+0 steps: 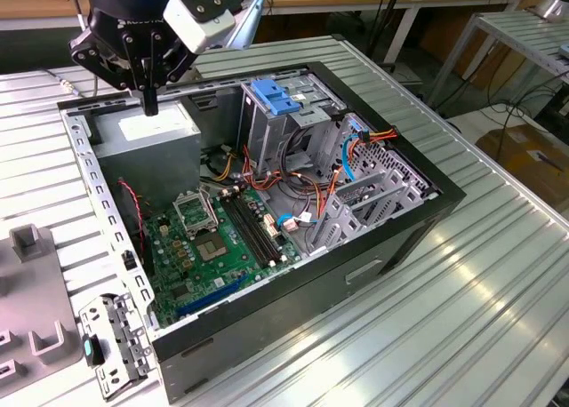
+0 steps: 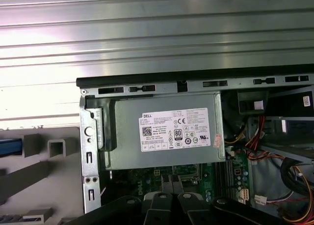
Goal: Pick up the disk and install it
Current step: 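Reach for the disk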
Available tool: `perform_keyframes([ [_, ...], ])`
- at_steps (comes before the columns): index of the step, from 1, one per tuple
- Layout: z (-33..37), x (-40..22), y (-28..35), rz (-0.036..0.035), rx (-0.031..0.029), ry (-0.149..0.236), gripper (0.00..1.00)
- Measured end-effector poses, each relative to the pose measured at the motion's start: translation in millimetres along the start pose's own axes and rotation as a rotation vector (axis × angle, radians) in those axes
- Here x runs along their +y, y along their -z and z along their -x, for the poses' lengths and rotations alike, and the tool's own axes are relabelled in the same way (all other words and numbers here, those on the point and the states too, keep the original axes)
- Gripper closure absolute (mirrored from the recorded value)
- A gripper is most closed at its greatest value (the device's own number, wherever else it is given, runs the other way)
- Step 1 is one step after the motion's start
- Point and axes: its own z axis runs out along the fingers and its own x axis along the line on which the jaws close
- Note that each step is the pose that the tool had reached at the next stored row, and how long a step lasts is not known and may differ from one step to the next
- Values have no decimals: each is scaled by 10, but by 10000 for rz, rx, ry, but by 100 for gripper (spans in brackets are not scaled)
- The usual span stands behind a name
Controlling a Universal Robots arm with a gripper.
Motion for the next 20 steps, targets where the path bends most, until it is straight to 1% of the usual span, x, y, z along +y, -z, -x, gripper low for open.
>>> perform_keyframes([
  [12, -91, -7, 1, 0, 2, 0, 89],
  [14, -115, -9, 2, 0, 3, 0, 89],
  [20, -148, -11, 2, 0, 6, 0, 89],
])
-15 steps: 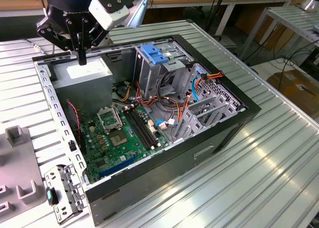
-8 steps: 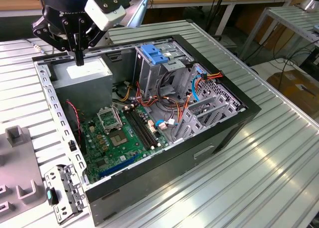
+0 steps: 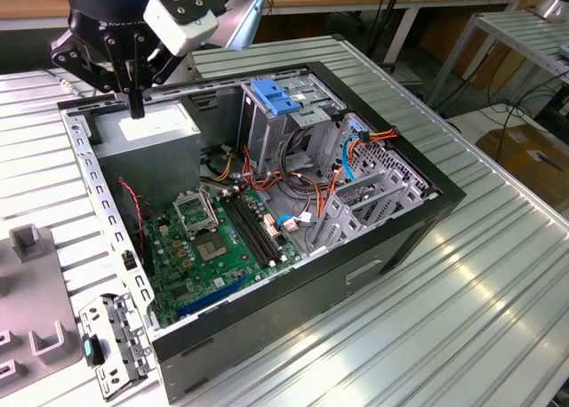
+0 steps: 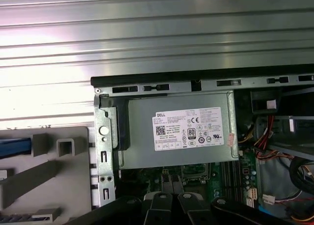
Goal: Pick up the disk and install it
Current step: 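Reach for the disk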
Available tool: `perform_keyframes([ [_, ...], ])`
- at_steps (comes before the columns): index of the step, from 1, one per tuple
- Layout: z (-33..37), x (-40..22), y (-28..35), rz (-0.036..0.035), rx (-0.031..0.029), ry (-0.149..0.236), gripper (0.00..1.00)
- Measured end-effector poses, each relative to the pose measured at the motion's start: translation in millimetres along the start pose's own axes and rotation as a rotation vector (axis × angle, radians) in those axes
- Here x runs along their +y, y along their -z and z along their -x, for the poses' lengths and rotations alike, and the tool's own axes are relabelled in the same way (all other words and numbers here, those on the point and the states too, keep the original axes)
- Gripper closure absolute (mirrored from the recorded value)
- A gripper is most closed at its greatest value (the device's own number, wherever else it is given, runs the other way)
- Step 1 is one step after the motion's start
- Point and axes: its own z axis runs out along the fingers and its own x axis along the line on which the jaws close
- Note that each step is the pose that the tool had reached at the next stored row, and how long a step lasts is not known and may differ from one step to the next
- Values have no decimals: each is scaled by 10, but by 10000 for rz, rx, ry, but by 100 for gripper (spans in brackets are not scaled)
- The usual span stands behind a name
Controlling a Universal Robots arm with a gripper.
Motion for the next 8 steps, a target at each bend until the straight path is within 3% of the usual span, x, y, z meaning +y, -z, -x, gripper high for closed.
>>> perform_keyframes([
  [8, -34, -3, 0, -2, 11, -1, 89],
])
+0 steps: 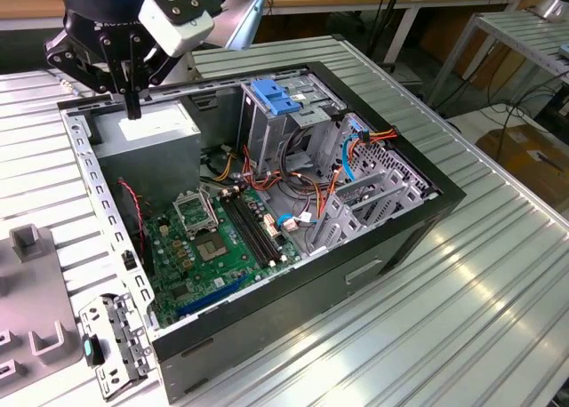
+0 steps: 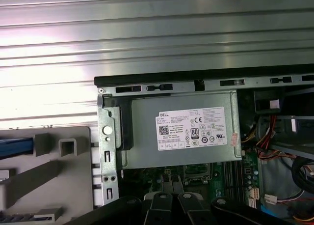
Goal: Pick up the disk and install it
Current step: 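Reach for the disk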
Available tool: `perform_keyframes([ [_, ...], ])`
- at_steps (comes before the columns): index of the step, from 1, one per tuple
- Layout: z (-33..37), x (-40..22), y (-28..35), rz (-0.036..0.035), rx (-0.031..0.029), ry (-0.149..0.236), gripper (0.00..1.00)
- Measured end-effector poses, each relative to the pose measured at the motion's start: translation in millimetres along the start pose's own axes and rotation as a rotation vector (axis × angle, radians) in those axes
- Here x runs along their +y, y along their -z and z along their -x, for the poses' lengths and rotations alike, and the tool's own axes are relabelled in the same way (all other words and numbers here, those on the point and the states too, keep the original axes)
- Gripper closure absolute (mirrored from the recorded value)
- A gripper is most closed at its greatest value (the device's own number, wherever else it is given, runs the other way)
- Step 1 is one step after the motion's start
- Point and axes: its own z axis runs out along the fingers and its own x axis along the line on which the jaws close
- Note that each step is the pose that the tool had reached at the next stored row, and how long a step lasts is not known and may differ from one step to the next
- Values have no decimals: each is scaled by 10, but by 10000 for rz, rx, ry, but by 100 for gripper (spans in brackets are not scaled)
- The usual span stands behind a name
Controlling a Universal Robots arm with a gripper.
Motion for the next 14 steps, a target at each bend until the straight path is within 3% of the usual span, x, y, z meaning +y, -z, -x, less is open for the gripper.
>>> perform_keyframes([
  [14, -73, -6, 0, 0, 14, 0, 89],
])
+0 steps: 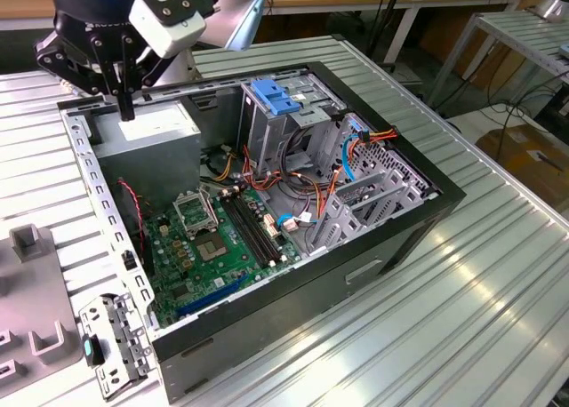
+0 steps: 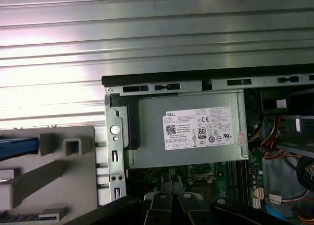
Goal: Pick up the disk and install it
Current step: 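Reach for the disk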
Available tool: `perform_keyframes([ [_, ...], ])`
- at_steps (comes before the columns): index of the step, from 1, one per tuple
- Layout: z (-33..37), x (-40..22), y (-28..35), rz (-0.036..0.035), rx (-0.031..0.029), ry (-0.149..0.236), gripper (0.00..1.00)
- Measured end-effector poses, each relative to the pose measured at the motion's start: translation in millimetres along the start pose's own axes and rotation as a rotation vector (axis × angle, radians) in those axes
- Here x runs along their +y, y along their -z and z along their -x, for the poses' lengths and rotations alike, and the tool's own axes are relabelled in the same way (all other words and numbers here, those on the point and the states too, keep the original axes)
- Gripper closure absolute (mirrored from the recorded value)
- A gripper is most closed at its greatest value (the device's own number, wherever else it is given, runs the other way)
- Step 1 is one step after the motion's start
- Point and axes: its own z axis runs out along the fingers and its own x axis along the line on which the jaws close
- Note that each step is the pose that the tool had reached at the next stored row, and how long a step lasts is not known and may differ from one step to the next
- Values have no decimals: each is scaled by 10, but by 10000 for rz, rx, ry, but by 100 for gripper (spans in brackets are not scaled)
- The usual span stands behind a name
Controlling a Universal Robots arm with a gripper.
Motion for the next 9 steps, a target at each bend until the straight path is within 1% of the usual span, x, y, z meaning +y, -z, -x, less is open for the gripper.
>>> perform_keyframes([
  [9, -48, -4, 0, -1, 10, -1, 89],
])
